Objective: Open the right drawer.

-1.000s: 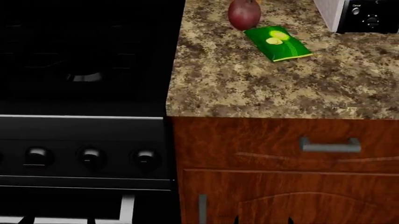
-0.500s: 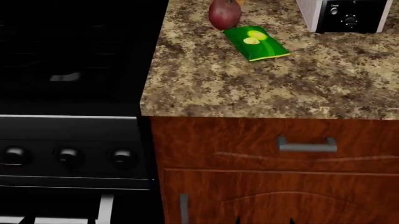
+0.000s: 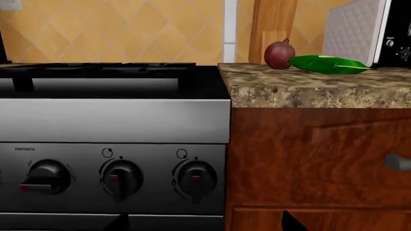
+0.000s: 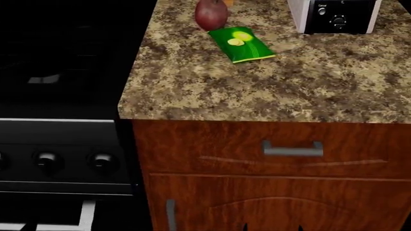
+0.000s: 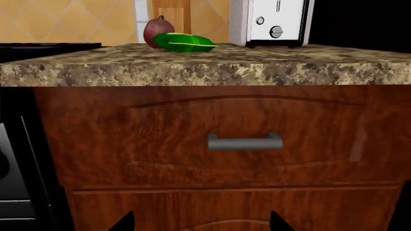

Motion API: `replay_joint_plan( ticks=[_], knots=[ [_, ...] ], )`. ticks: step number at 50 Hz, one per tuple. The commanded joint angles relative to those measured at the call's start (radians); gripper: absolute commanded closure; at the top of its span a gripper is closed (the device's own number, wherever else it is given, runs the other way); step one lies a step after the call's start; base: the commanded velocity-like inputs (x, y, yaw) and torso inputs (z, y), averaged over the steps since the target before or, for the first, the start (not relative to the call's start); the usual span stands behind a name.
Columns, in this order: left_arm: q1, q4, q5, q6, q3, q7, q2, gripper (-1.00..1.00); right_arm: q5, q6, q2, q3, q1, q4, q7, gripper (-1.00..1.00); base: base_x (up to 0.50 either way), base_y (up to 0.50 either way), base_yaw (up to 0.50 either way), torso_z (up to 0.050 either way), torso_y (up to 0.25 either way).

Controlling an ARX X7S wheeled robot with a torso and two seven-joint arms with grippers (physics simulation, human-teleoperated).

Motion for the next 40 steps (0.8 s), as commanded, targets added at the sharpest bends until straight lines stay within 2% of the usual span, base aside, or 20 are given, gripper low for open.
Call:
replay_joint_plan(
  ticks=[1, 28, 40],
  knots=[
    [0.005, 0.008, -0.009, 0.017, 0.004, -0.002, -0.006, -1.00, 0.005, -0.003, 0.004, -0.006, 0.002, 0.002, 0.006, -1.00, 0.00, -0.16, 0.00, 0.000, 0.000],
    [-0.003, -0.020, -0.032, 0.055, 0.015, 0.003, -0.015, -1.00, 0.023, 0.002, 0.016, -0.018, 0.005, 0.000, 0.017, -1.00, 0.00, -0.15, 0.00, 0.000, 0.000],
    [0.002, -0.013, -0.029, 0.070, 0.025, 0.000, -0.021, -1.00, 0.021, -0.012, 0.020, -0.022, 0.004, 0.002, 0.026, -1.00, 0.00, -0.01, 0.00, 0.000, 0.000]
  ],
)
